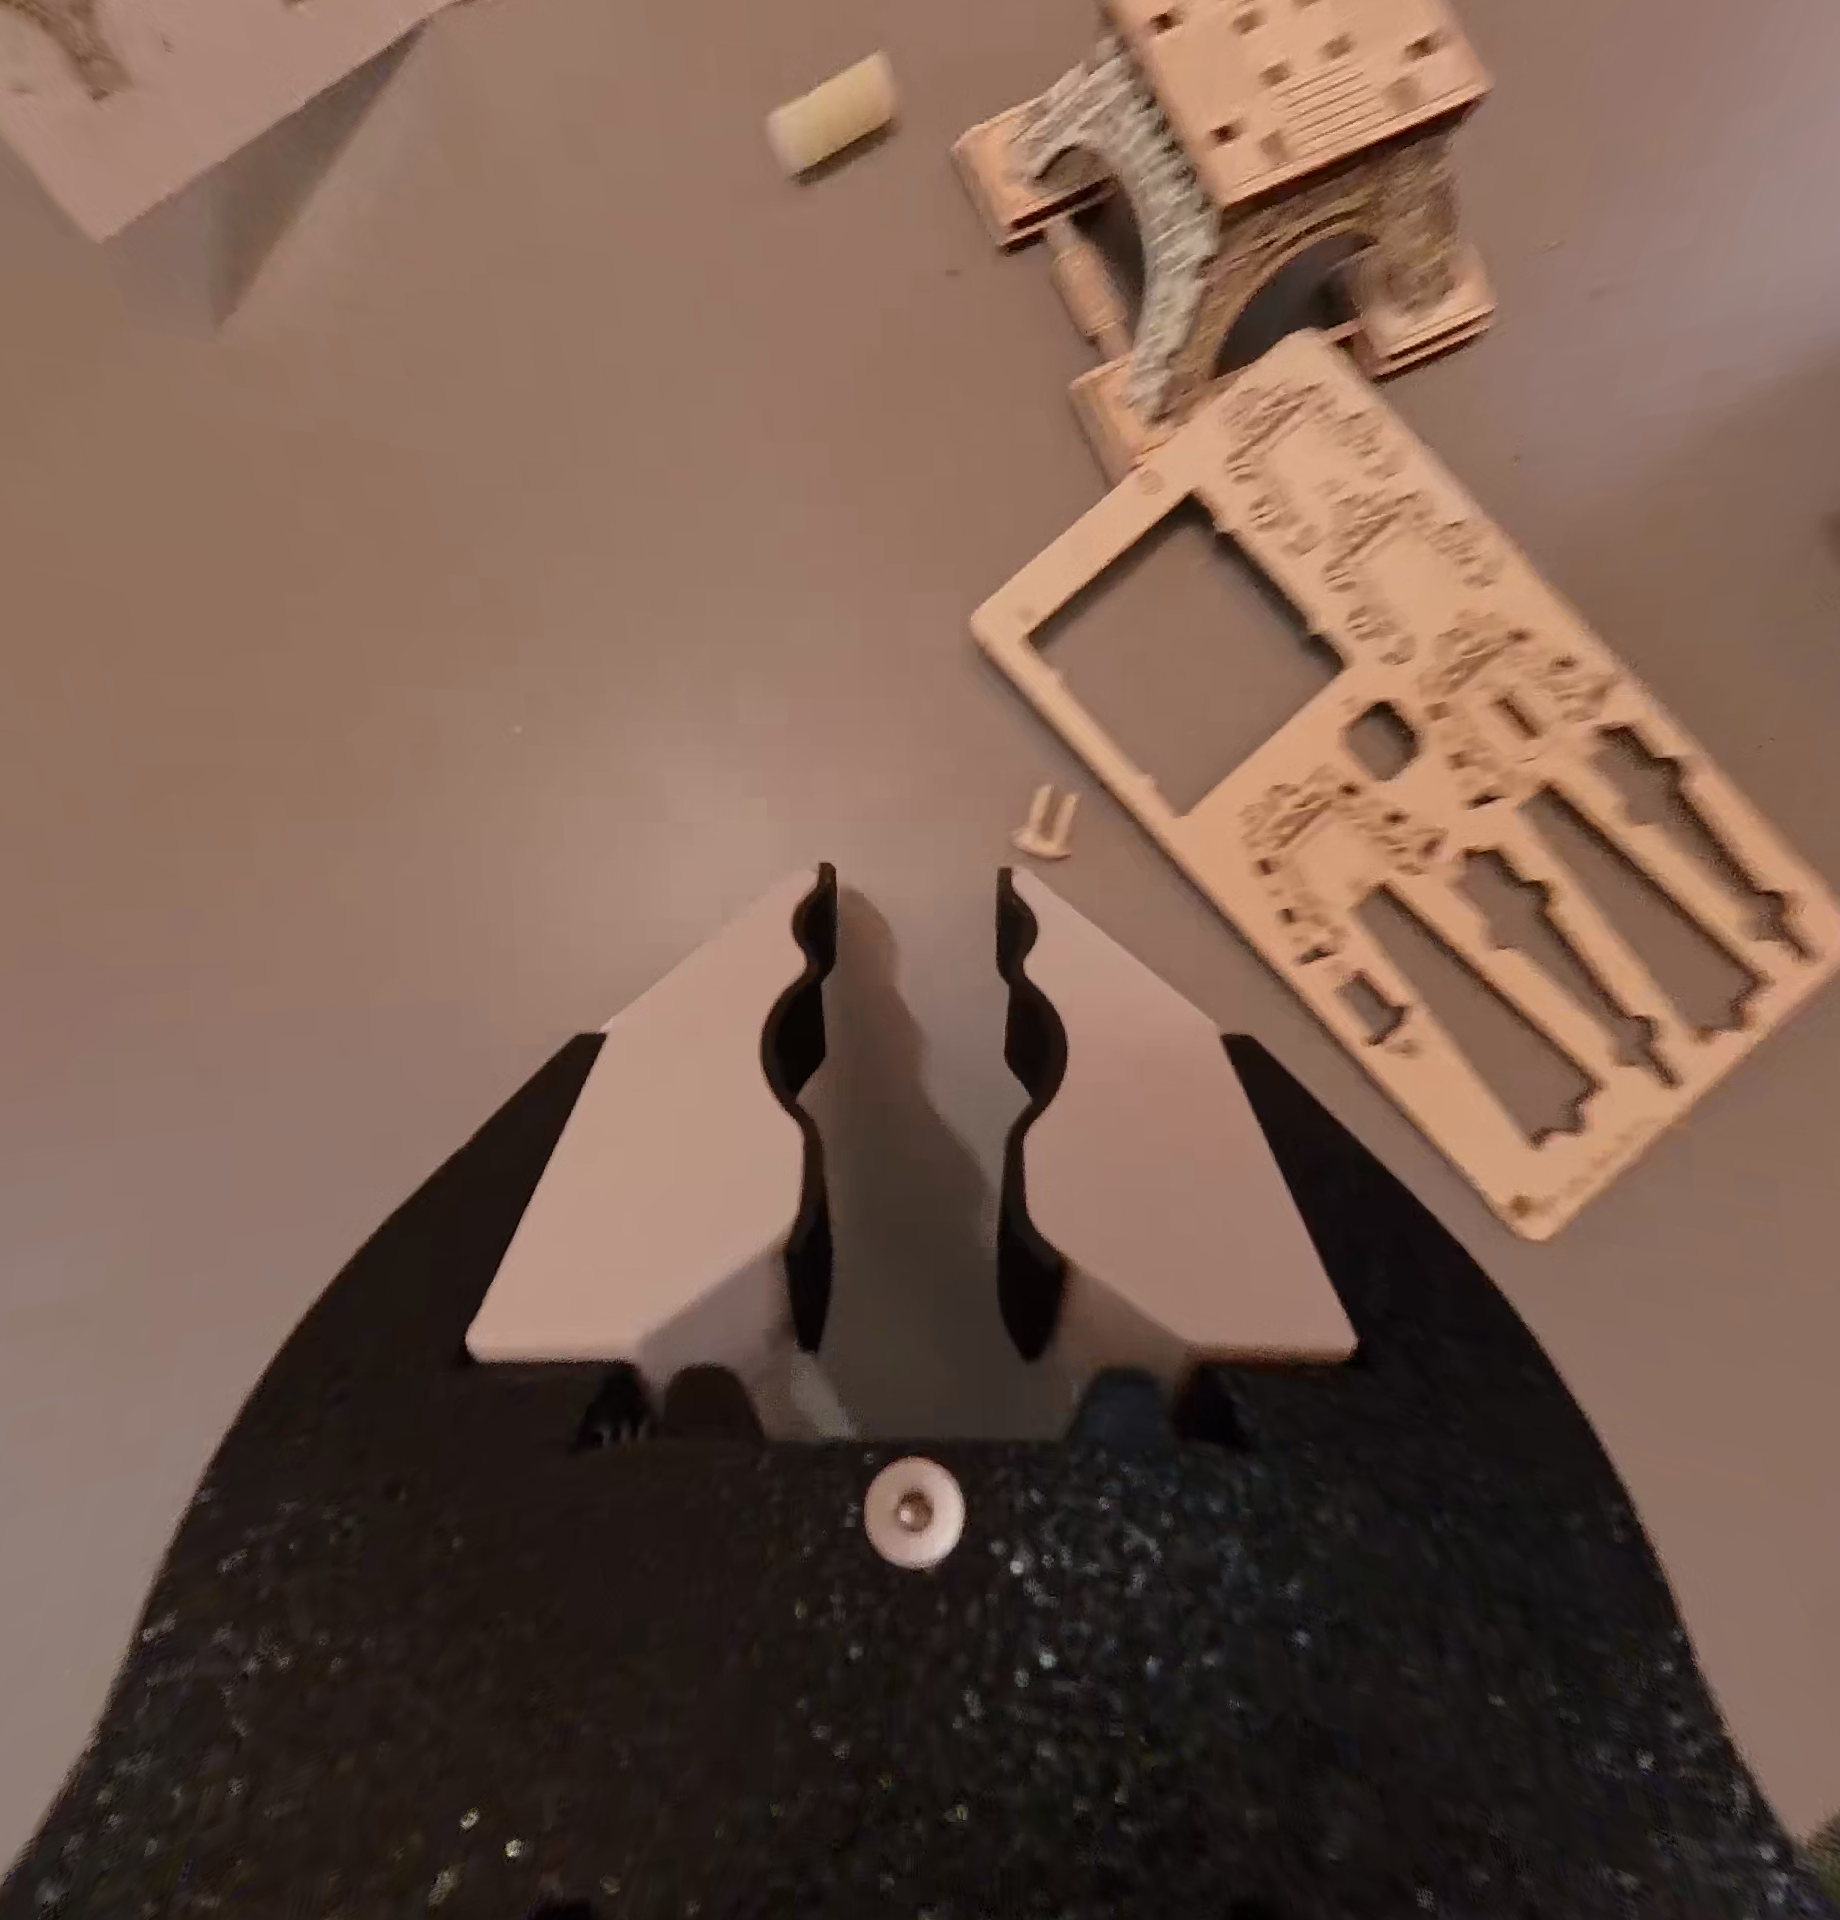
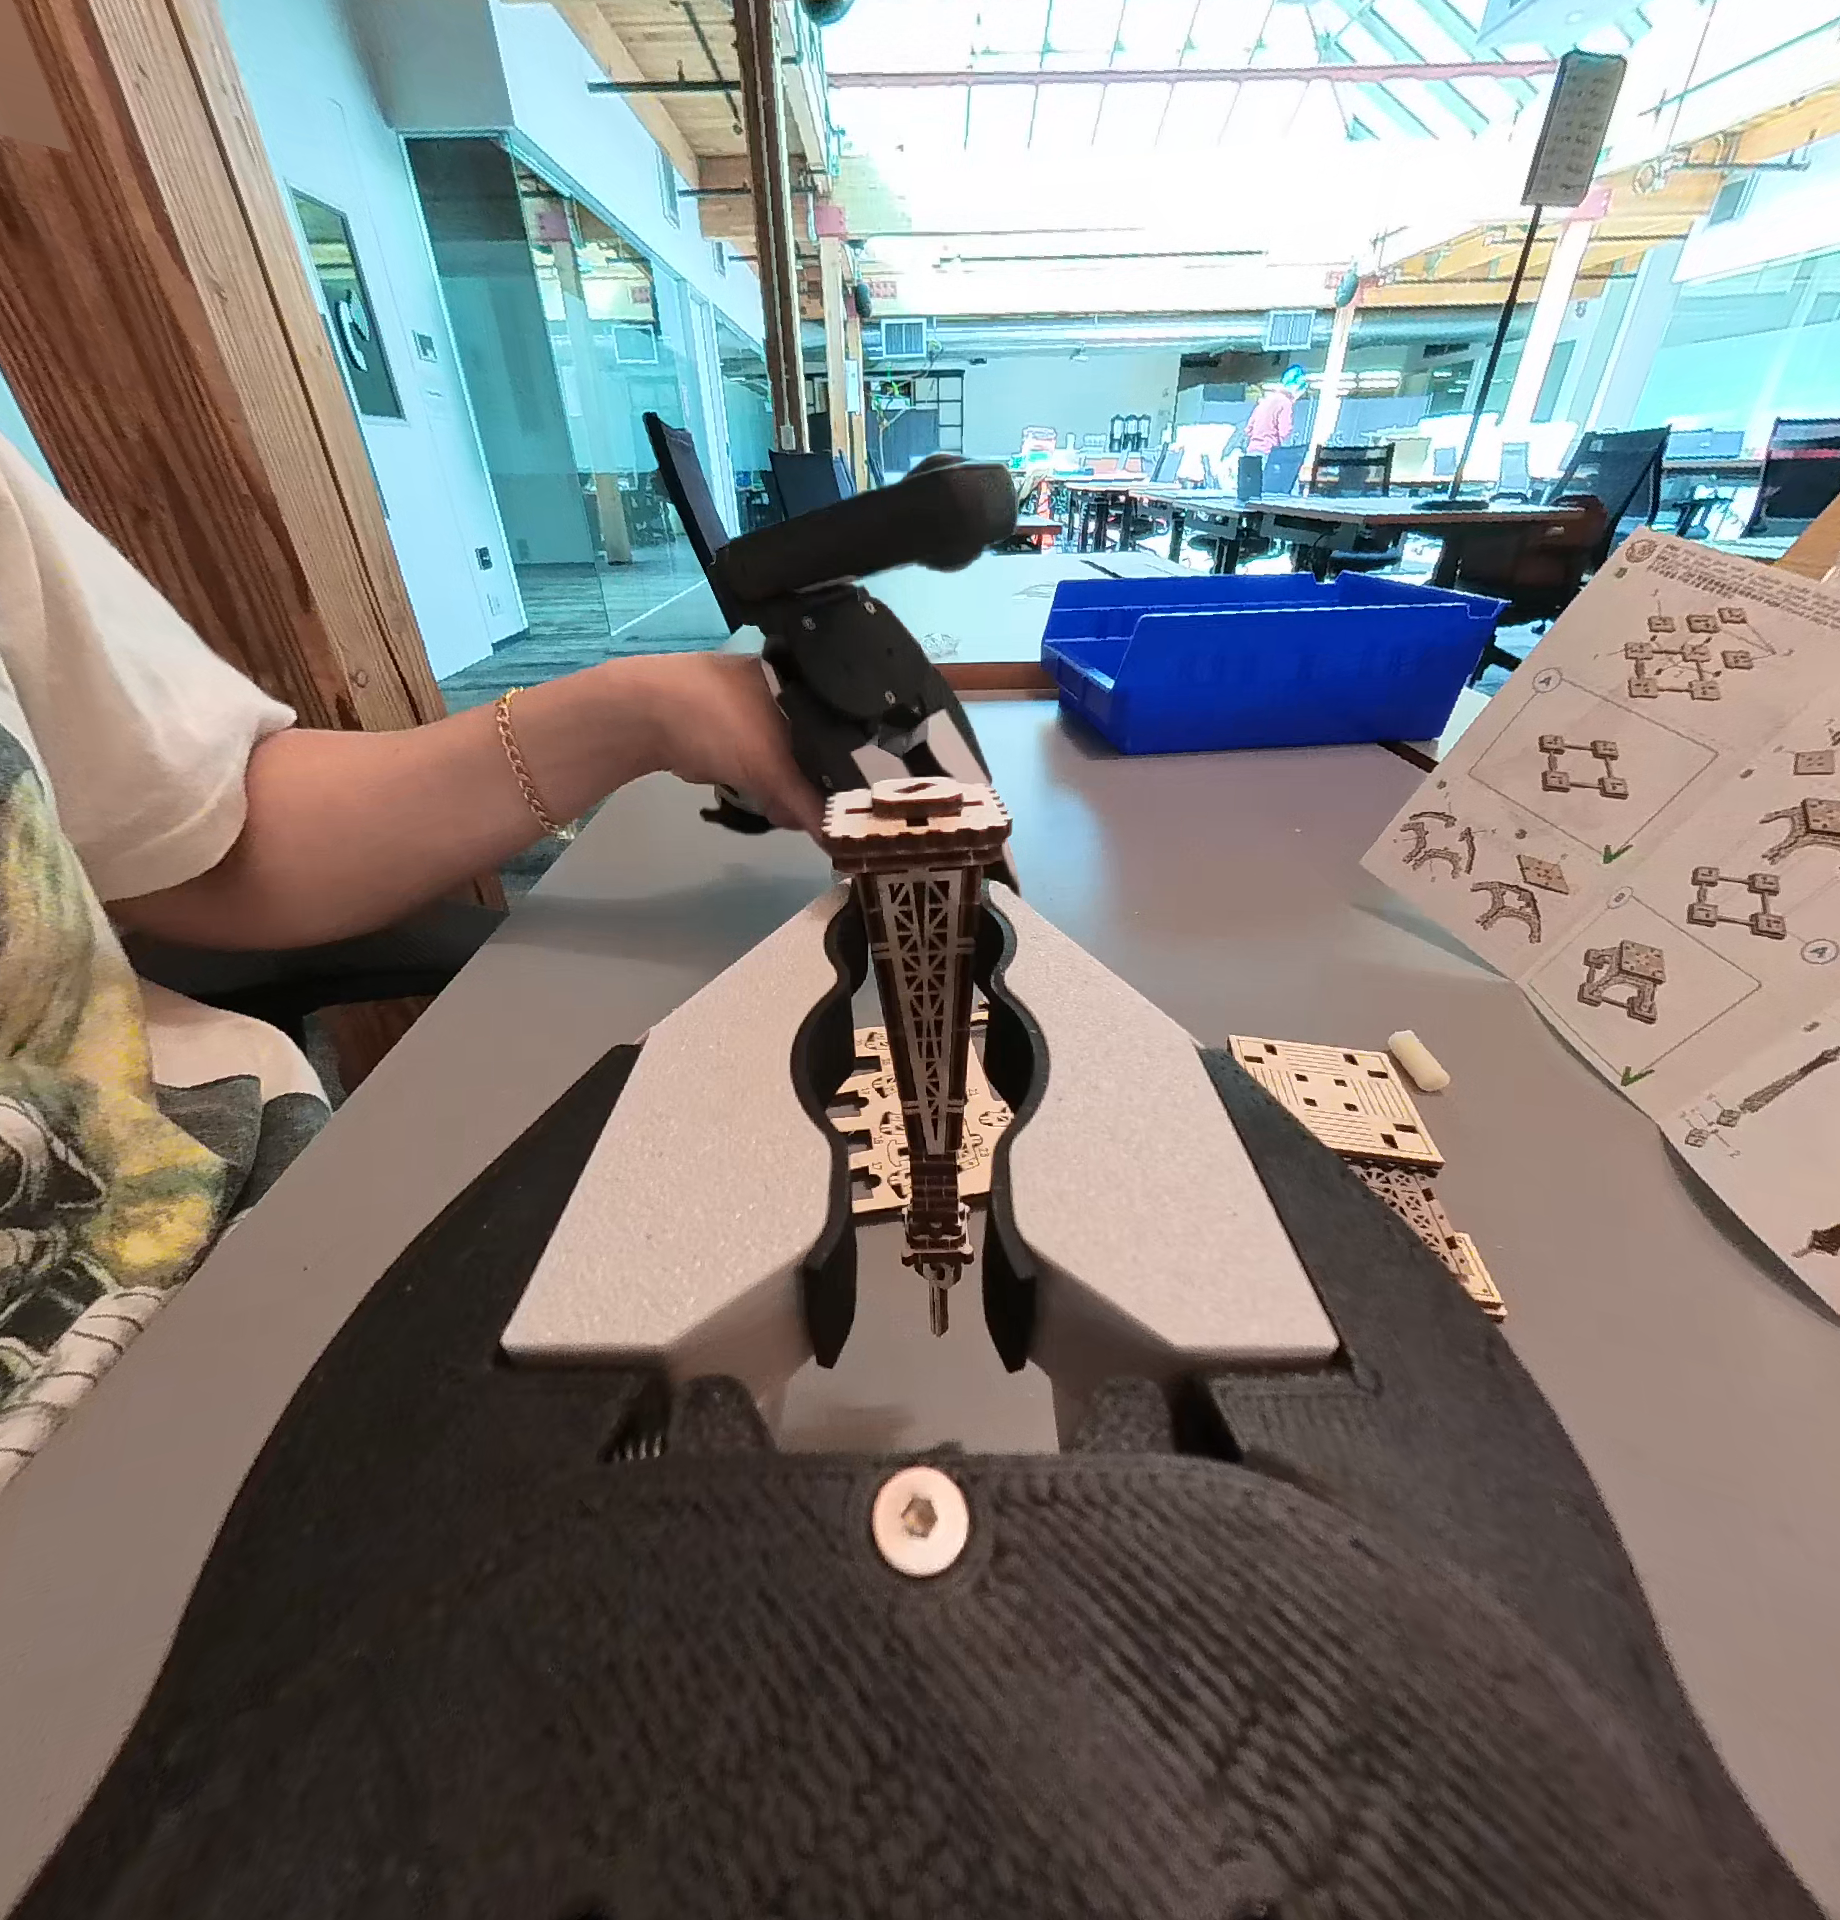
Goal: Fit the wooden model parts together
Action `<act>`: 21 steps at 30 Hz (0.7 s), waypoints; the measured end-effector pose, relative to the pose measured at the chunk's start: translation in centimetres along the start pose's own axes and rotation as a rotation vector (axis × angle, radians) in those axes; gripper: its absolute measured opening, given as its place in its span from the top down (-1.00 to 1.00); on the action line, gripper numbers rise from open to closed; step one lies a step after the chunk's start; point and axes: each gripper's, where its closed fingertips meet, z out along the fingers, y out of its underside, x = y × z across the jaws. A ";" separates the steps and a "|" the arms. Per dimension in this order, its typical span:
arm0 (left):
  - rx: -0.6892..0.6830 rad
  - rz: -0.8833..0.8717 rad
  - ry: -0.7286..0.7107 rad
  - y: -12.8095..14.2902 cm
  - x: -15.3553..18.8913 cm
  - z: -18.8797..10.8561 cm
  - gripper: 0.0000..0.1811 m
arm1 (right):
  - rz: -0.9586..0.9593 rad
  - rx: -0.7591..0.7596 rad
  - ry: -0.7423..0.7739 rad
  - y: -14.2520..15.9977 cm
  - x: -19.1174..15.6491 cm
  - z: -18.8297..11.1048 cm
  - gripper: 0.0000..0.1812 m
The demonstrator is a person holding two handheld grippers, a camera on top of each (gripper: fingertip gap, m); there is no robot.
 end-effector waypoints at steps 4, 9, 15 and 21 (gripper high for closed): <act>-0.006 -0.016 0.072 -0.4 1.8 1.1 0.71 | 0.004 0.002 0.000 0.0 0.0 0.0 0.82; -0.026 -0.011 0.031 -0.2 0.9 1.4 0.71 | 0.007 0.001 0.000 0.1 0.1 0.0 0.82; -0.026 -0.021 -0.089 0.2 -1.9 0.4 0.69 | 0.007 -0.005 -0.002 0.2 0.1 0.0 0.81; -0.014 -0.082 -0.028 0.1 -1.8 0.1 0.85 | 0.007 -0.008 -0.001 0.3 0.1 0.0 0.82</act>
